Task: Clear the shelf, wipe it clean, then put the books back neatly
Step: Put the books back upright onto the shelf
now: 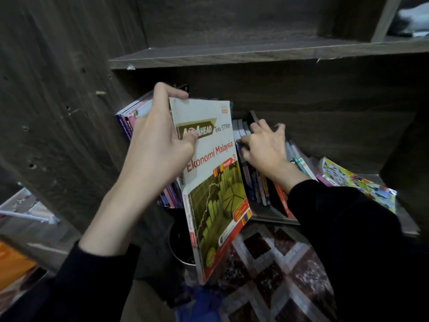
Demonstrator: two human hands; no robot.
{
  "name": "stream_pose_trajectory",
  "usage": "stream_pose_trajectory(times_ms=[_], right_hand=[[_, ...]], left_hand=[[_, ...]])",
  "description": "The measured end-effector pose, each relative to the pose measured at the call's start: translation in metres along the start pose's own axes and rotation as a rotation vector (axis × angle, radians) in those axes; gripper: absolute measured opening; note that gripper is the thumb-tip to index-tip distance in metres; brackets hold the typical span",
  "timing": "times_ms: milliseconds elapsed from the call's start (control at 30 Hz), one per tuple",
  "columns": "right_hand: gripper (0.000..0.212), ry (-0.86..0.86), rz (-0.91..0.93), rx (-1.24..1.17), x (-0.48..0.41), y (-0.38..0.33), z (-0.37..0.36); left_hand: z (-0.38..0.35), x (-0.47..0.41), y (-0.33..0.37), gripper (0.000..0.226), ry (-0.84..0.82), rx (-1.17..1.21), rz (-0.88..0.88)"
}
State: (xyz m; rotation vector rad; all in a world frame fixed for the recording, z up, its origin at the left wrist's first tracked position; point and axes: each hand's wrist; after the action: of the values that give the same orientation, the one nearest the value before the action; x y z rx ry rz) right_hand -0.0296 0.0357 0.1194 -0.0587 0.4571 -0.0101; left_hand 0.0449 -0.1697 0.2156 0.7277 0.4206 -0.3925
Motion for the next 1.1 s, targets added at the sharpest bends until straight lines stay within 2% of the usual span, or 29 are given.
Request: stream_pose_trajectory(times_ms=[167, 267, 500, 633, 767, 833, 900, 967, 1000, 1100], right_hand=[[0.031, 0.005, -0.029, -0.045, 0.004, 0.009, 0.008], [0.029, 0.006, -0.037, -0.061, 0.005, 0.012, 0.01], [0.029, 0.026, -0.039, -0.046, 0.004, 0.011, 0.007], [0.03, 0.027, -0.023, -0.039, 0.005, 0.011, 0.007], [0.031, 0.019, -0.021, -0.045, 0.005, 0.008, 0.006], [0.031, 0.018, -0.016, -0.042, 0.004, 0.005, 0.004], [0.032, 0.002, -0.01, -0.048, 0.002, 0.001, 0.001], [0.032, -0.008, 0.003, -0.047, 0.001, -0.004, -0.003], [0.031, -0.009, 0.007, -0.043, 0.0, -0.007, -0.005], [0.032, -0.004, 0.005, -0.041, -0.001, -0.013, -0.01]], left_hand=[[-0.025, -0.036, -0.011, 0.041, -0.038, -0.118, 0.025], [-0.047, -0.051, -0.014, 0.042, -0.035, -0.105, 0.029], [-0.117, -0.05, -0.031, 0.039, 0.174, -0.007, -0.134], [-0.161, -0.026, -0.048, 0.042, 0.127, -0.052, -0.089], [-0.169, -0.024, -0.052, 0.05, 0.098, -0.076, -0.019], [-0.166, -0.014, -0.053, 0.064, 0.11, 0.007, 0.002], [-0.168, 0.017, -0.056, 0.071, 0.213, 0.178, 0.01], [-0.184, 0.064, -0.058, 0.073, 0.256, 0.282, 0.136], [-0.193, 0.085, -0.058, 0.074, 0.202, 0.297, 0.235], [-0.22, 0.115, -0.056, 0.075, -0.185, 0.519, 0.65]])
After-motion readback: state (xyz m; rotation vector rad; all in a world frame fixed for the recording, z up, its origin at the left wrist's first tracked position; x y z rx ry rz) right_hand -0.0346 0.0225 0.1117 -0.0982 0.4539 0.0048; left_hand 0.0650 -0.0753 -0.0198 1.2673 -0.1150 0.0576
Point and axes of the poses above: each hand's wrist, its own x-axis away from the middle knuckle, its own z-axis out of the back of the hand, y = z × x, and after that the axes turned 8 degrees about -x, right-handed
